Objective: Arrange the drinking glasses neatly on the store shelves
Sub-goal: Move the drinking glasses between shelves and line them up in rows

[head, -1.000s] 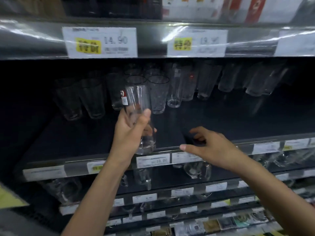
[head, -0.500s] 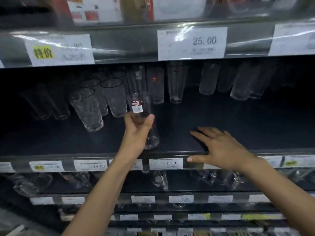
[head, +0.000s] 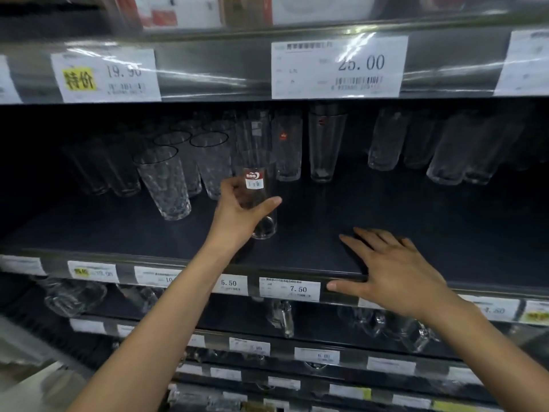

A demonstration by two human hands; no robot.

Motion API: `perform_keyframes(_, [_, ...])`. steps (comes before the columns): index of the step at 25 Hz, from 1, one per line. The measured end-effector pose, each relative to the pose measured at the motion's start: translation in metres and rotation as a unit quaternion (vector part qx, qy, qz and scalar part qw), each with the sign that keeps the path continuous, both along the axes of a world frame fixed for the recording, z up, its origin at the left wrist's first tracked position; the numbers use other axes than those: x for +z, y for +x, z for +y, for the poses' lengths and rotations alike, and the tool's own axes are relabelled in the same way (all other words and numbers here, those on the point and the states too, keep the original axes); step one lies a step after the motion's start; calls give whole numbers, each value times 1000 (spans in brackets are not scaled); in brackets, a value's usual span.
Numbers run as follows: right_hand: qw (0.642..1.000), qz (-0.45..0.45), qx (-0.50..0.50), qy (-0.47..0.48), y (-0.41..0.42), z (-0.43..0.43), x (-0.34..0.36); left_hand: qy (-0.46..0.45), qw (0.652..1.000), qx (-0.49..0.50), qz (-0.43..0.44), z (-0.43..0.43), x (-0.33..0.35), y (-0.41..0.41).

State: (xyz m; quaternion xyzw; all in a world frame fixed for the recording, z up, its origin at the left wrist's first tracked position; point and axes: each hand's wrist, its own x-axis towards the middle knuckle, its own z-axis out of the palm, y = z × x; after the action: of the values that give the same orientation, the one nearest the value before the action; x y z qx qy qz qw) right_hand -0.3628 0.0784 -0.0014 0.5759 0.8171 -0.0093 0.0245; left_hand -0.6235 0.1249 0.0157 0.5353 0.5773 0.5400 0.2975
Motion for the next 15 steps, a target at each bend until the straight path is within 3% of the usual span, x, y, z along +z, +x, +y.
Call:
perform_keyframes(4, [1000, -2, 1, 6, 0, 0, 0, -23, 996, 28, 86, 12, 3, -15])
perform_keyframes(9, [1000, 1, -1, 12, 0, -1, 0, -1, 993, 80, 87, 39, -1, -22])
perform_keyframes(15, [1000, 4, -5, 13, -2, -1, 2, 23, 978, 136, 155, 47, -8, -25])
